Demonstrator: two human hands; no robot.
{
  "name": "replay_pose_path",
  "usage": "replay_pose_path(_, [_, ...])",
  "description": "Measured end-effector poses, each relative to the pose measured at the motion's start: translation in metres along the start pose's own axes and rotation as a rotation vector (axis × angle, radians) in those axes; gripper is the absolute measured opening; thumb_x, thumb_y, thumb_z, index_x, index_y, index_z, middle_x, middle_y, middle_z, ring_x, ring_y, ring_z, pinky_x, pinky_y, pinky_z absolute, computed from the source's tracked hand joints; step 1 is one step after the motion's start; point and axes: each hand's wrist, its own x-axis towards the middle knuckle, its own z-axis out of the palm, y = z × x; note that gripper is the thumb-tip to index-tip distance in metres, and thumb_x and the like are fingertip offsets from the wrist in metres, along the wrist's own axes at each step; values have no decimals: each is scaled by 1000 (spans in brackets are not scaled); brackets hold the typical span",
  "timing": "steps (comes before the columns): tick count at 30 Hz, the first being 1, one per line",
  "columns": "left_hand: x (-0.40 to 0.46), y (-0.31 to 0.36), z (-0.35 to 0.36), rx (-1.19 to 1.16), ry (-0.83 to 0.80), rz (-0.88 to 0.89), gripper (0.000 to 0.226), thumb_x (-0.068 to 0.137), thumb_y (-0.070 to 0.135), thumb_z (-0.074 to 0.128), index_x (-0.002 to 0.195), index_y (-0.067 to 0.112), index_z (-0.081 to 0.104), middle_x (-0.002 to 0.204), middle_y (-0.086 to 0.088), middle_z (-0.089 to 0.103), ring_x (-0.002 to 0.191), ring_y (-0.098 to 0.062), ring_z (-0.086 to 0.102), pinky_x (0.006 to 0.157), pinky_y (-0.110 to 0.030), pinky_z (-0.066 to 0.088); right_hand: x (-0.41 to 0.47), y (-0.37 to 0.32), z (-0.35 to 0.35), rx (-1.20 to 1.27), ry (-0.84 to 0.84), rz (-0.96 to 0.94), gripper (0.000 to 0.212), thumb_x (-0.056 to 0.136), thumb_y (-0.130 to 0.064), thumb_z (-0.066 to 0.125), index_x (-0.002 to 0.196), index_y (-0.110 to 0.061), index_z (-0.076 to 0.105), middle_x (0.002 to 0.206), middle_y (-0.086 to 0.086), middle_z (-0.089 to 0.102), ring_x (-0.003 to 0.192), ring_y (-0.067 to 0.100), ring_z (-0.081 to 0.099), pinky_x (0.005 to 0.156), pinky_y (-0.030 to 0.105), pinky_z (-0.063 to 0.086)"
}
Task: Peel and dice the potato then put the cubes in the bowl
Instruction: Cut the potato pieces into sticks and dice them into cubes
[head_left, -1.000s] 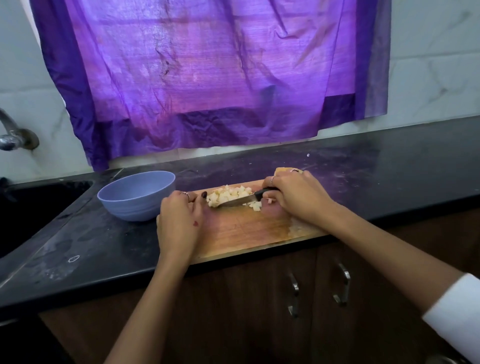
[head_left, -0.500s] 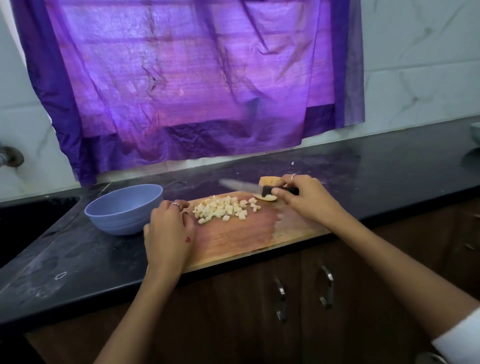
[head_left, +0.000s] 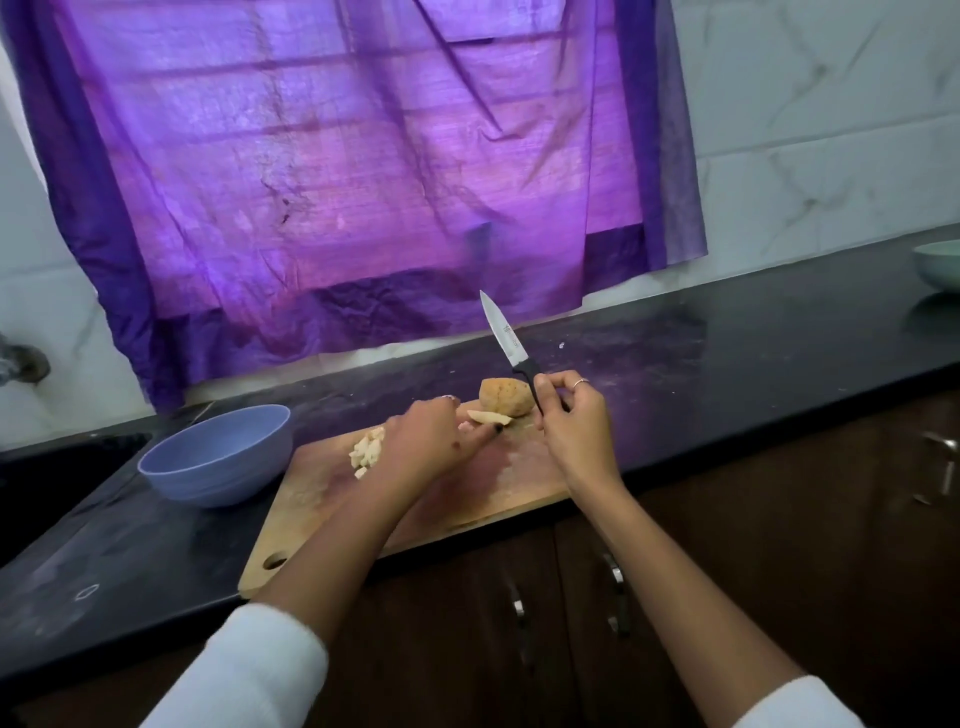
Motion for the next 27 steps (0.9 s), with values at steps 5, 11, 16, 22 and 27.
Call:
replay_pose_path(5, [32, 17, 24, 84, -110, 41, 50, 83, 74, 41, 90, 27, 57, 111, 0, 66, 117, -23, 51, 101, -47, 35, -2, -2, 0, -53, 56, -10, 18, 96, -28, 54, 81, -20, 58, 72, -6, 63, 73, 14, 60, 63, 24, 44])
replay_pose_path(11, [48, 17, 33, 57, -76, 34, 53, 88, 66, 42, 98, 18, 61, 104, 0, 67, 106, -22, 57, 103, -48, 32, -4, -4, -3, -52, 45, -15, 17, 96, -31, 54, 84, -20, 59, 74, -6, 64, 75, 13, 61, 64, 26, 45])
replay_pose_path(16, [50, 12, 28, 99, -67, 73, 31, 98, 39, 42, 102, 16, 62, 97, -3, 66, 103, -25, 59, 108, -52, 27, -6, -3, -3, -39, 41, -21, 19, 96, -33, 54, 82, -20, 59, 72, -5, 64, 68, 12, 59, 59, 28, 44])
replay_pose_path(22, [49, 3, 21, 205, 71, 159, 33, 103, 35, 34, 92, 17, 59, 95, -1, 67, 100, -23, 60, 99, -39, 32, -7, -3, -3, -42, 43, -32, 18, 96, -33, 54, 82, -22, 58, 72, -5, 64, 63, 10, 55, 54, 23, 39])
replay_pose_path(27, [27, -4, 7, 59, 160, 138, 35, 102, 35, 37, 102, 17, 67, 97, -3, 67, 90, -27, 62, 67, -33, 40, -8, -4, -4, -71, 46, -31, 17, 96, -32, 54, 85, -21, 59, 79, -4, 67, 74, 9, 61, 56, 18, 40])
